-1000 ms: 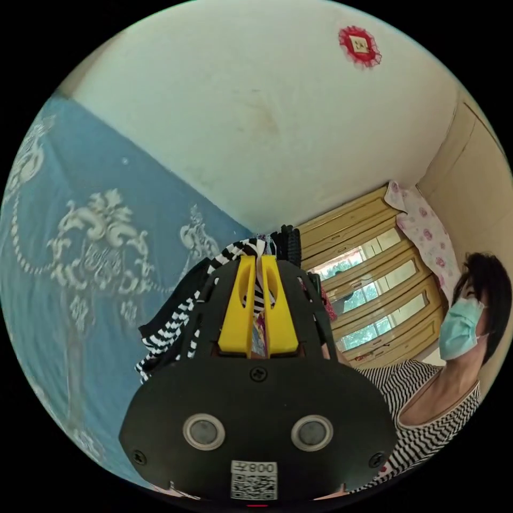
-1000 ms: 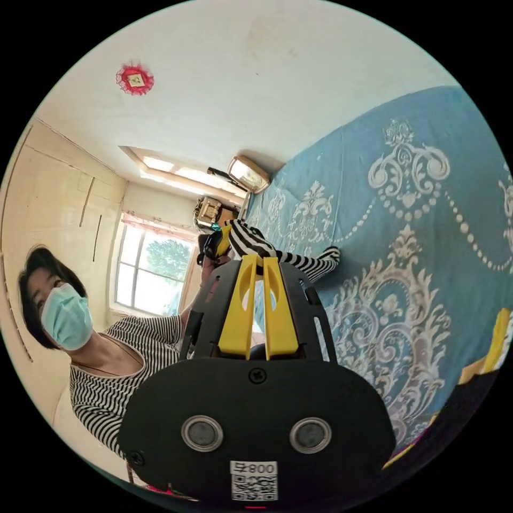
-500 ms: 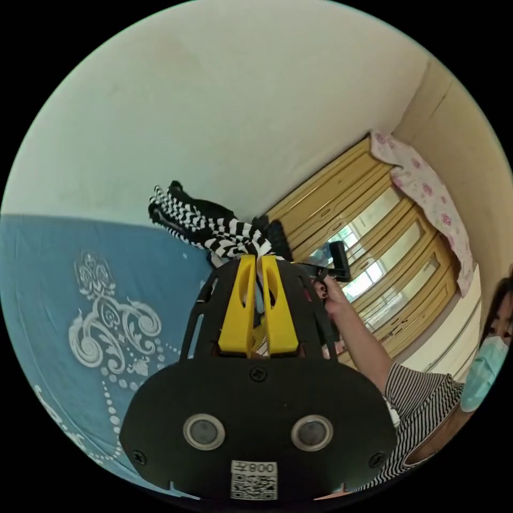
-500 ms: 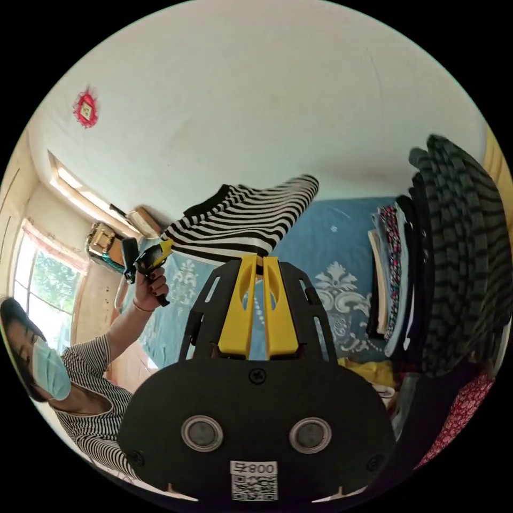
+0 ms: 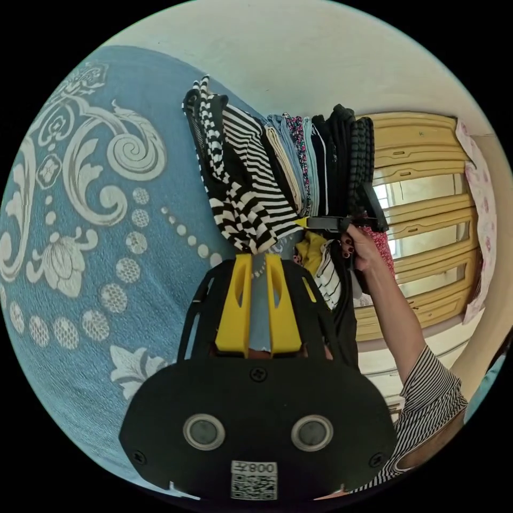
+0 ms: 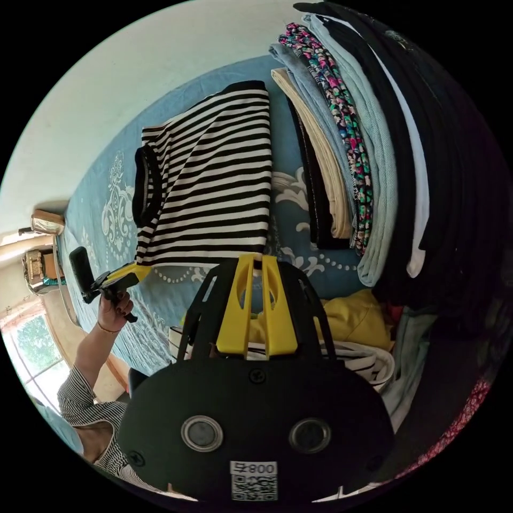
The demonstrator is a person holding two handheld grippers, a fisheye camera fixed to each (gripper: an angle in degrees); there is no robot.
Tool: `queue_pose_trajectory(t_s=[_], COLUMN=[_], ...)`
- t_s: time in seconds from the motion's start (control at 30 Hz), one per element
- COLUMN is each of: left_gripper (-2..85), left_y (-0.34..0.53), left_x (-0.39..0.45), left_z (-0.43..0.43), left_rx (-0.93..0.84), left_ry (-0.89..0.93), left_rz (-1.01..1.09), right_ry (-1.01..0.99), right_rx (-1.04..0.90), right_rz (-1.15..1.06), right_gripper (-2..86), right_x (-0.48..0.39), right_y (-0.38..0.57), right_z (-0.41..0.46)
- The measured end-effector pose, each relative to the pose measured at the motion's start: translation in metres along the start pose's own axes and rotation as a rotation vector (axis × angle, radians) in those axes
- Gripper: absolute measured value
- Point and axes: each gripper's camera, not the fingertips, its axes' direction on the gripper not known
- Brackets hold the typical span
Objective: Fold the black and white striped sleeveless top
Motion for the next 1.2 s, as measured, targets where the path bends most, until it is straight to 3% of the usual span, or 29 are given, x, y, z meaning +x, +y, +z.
queue_pose_trajectory(t_s=[0.17,0.3,0.53,0.73,0.9,1.03,1.2], left_gripper=[3.6,1.9,0.4,0.2,0.2,0.2,0.4], left_y=[0.01,0.008,-0.005,0.055,0.181,0.298,0.41], left_x=[0.027,0.058,0.083,0.11,0.152,0.217,0.296], left_z=[-0.017,-0.03,-0.011,-0.051,-0.117,-0.167,-0.218], left_rx=[0.02,0.089,-0.017,0.01,-0.074,-0.21,-0.107], left_ry=[0.029,-0.023,-0.215,-0.089,-0.208,-0.55,-0.786], left_rz=[0.024,0.093,0.103,0.144,0.235,0.335,0.445], right_ry=[0.224,0.128,0.396,0.415,0.306,0.153,0.168], right_rx=[0.032,0.095,-0.138,-0.091,0.12,0.337,0.591], right_rz=[0.051,-0.112,-0.24,-0.2,-0.214,-0.253,-0.244], right_gripper=[-0.1,0.0,0.1,0.1,0.1,0.1,0.1], right_x=[-0.019,-0.067,-0.146,-0.155,-0.168,-0.184,-0.216], right_y=[-0.011,-0.019,-0.069,-0.06,0.014,0.133,0.304], right_z=[-0.045,-0.069,-0.029,-0.081,-0.186,-0.289,-0.374])
